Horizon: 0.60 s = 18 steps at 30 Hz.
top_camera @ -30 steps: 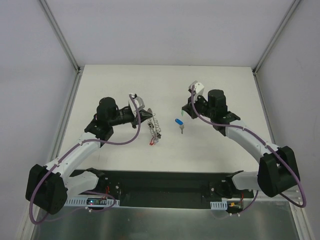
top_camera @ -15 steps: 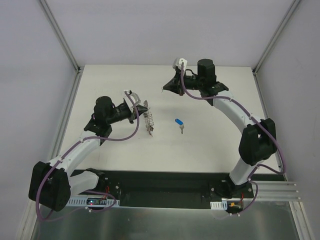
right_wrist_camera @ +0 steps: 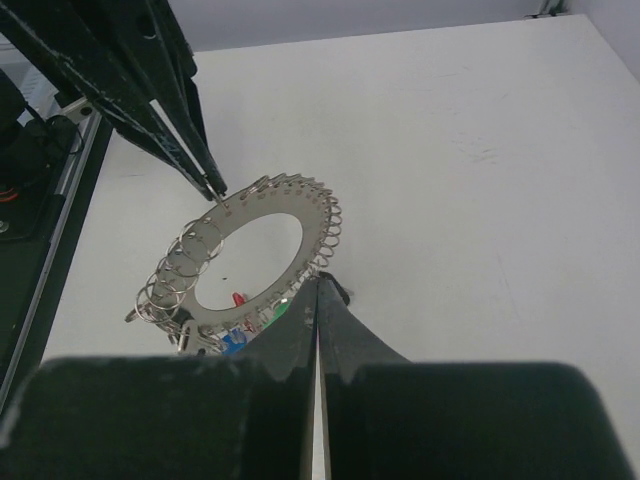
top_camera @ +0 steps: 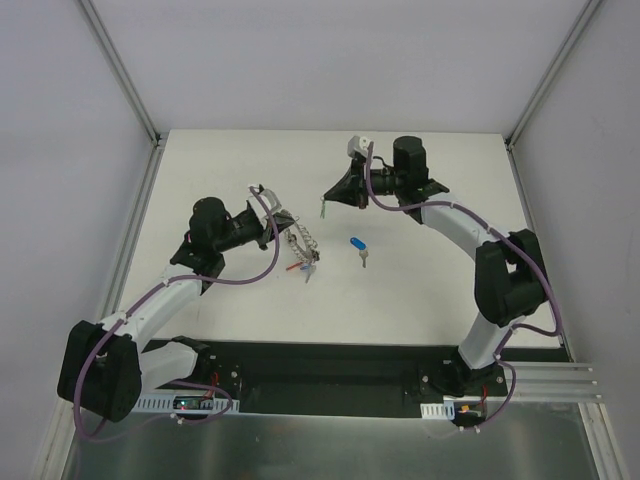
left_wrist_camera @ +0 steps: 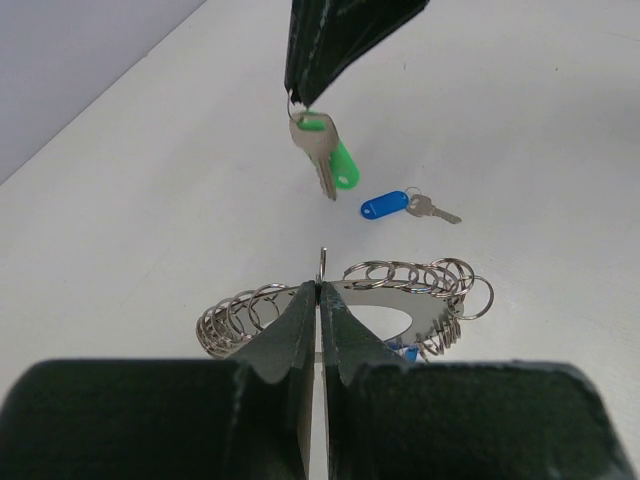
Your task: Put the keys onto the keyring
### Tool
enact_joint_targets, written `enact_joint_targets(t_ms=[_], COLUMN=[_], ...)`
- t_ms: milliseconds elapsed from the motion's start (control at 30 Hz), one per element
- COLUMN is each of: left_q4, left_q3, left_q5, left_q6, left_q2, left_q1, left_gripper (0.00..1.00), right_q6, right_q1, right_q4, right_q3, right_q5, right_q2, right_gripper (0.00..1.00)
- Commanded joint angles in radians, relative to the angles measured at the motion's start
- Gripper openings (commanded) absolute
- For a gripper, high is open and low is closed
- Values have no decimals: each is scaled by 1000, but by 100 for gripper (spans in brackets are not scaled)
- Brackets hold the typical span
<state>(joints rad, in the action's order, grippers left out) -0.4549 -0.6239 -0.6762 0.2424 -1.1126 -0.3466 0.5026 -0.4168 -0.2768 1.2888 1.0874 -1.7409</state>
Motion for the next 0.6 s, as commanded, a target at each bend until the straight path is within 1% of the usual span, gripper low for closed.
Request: enact_joint_targets(t_ms=[0, 167, 300, 333, 433, 567], left_q4=[-94, -65, -56, -60, -76, -142], left_q3=[-8, -11, -7, -5, 1, 16], left_q5=[-65, -107, -140, -143, -157, -195], left_q6=[-5, 20, 23, 20, 0, -58], left_q2=[-4, 11, 39, 42, 48, 48], left_q1=[1, 1, 0, 0, 0, 0], left_gripper=[0, 0, 0, 0, 0, 0], right_q6=[70, 103, 171, 221, 296, 358], right_q1=[-57, -74, -79, -79, -91, -103], right_q4=[-99, -98, -73, -56, -12, 27], right_q3=[-37, -62, -103, -106, -127, -151], right_q5=[66, 103, 95, 91, 68, 71], right_q2=[70, 101, 145, 162, 190, 219], right_gripper=[1, 1, 1, 1, 1, 1])
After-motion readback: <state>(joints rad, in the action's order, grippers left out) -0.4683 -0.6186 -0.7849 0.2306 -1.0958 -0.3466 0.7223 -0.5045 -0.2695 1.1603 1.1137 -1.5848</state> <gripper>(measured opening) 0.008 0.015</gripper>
